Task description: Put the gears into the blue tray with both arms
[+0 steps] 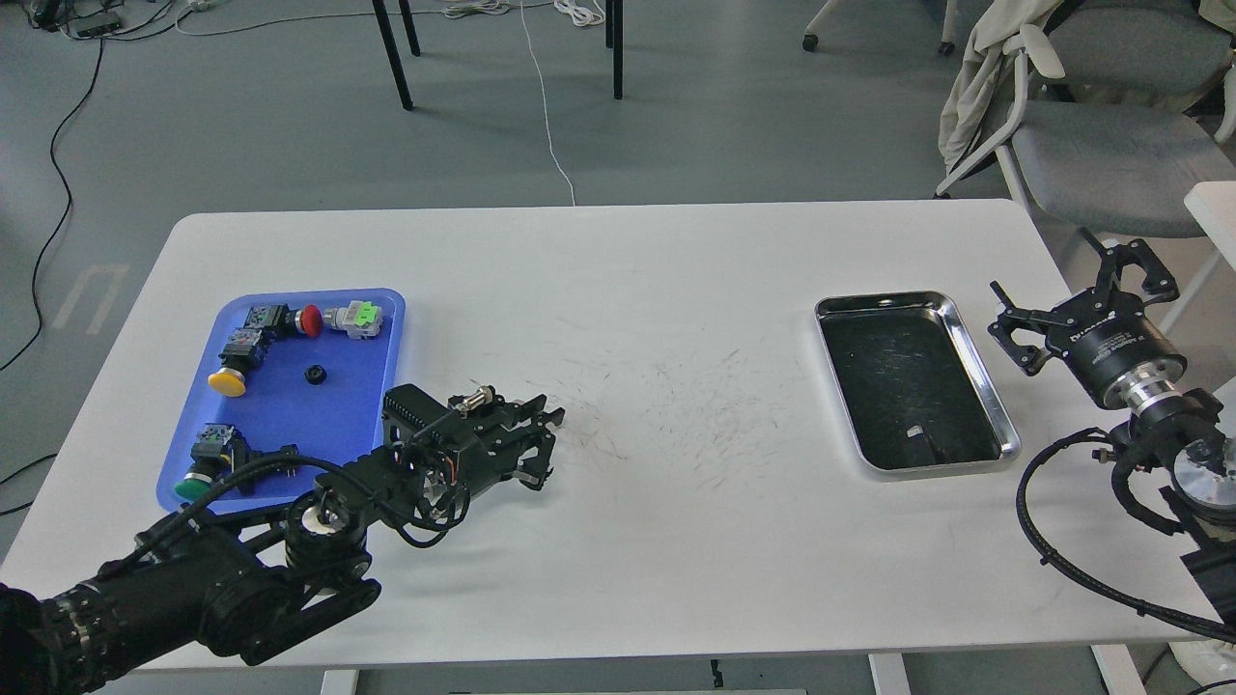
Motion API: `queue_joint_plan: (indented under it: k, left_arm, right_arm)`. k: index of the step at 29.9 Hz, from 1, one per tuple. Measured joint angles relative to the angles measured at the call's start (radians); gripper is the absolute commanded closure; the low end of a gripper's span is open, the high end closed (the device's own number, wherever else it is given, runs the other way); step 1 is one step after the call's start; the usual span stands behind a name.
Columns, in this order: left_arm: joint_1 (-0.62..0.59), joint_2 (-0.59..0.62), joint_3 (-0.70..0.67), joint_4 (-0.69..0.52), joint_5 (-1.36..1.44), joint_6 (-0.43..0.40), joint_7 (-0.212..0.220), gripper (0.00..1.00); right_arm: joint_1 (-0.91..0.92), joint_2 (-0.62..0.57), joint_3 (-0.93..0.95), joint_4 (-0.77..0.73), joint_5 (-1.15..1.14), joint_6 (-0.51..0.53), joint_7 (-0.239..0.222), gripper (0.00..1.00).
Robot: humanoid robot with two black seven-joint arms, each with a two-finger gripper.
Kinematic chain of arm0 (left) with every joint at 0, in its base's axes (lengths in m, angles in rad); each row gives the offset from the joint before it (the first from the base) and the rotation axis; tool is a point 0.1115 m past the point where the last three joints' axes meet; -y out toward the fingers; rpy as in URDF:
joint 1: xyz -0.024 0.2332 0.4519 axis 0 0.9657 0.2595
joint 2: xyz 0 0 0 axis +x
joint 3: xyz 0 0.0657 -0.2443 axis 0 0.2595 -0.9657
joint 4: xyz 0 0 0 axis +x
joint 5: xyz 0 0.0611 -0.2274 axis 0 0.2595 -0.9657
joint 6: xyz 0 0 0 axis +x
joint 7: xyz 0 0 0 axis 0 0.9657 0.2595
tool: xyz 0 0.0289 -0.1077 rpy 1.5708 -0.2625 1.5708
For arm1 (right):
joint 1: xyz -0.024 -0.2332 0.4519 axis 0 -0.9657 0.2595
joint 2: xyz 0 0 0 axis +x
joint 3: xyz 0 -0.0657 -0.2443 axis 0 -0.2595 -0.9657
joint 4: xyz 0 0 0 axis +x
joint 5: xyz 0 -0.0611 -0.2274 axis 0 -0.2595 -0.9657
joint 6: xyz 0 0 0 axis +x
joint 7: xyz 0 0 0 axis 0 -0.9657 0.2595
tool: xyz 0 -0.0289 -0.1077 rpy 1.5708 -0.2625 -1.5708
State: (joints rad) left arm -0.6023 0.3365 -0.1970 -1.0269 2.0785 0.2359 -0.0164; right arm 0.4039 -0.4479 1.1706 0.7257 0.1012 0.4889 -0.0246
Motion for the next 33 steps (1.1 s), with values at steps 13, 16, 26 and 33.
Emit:
queue_joint_plan:
  k: [13, 16, 26, 33]
  left_arm:
    - [-0.247, 0.322, -0.007, -0.209, -0.307, -0.068, 0.033, 0.96]
    - [-0.240, 0.414, 0.001, -0.206, -0.394, -0.079, 0.033, 0.96]
    - [0.064, 0.465, -0.062, -0.154, -0.436, 0.021, 0.017, 0.96]
    - [0.135, 0.392, -0.127, -0.073, -0.425, 0.031, -0.001, 0.96]
  right_arm:
    - [0.005, 0.000, 0.000, 0.006, -0.001, 0.000, -0.001, 0.04]
    - [0.007, -0.001, 0.000, 0.006, -0.002, 0.000, -0.002, 0.04]
    - [0.016, -0.006, -0.007, 0.005, -0.005, 0.000, -0.002, 0.04]
    - [0.019, -0.026, -0.023, 0.006, -0.006, 0.000, -0.002, 0.04]
